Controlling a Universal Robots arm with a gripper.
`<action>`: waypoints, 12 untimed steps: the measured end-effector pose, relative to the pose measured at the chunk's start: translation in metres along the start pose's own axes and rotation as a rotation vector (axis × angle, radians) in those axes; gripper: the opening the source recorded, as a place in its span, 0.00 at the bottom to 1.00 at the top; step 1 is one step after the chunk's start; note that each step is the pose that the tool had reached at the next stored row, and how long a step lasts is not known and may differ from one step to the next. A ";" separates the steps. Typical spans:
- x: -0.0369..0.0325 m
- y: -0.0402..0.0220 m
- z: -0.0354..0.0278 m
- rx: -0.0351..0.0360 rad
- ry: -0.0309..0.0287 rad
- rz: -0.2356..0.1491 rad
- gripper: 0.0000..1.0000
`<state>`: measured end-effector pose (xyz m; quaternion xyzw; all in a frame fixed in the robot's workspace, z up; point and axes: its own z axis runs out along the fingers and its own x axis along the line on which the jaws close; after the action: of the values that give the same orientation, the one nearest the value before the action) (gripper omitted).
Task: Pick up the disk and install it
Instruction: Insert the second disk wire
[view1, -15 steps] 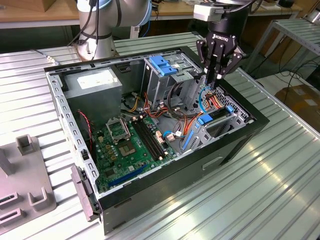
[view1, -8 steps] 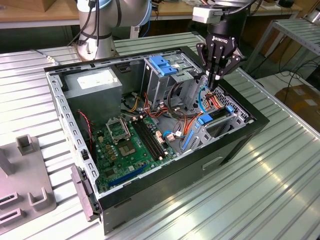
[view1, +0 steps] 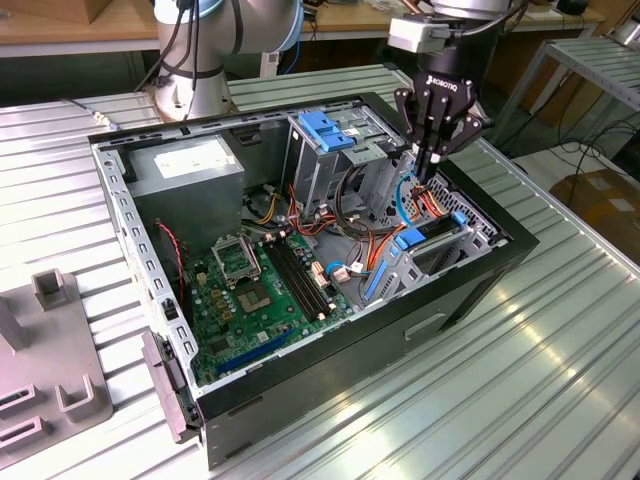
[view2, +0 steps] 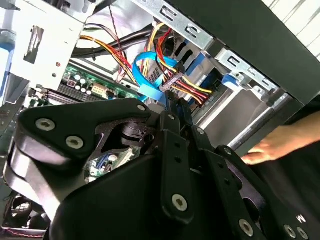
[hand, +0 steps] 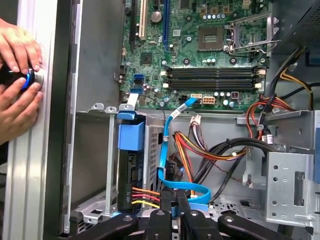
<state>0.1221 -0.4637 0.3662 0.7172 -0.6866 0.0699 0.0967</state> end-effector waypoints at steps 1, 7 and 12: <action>0.0048 0.0002 0.0016 0.0001 -0.0034 0.000 0.16; 0.0242 0.0050 0.0074 0.0017 -0.0041 -0.001 0.16; 0.0319 0.0147 0.0118 0.0044 -0.0065 -0.003 0.16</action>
<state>0.1086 -0.4980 0.3628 0.7186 -0.6857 0.0689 0.0930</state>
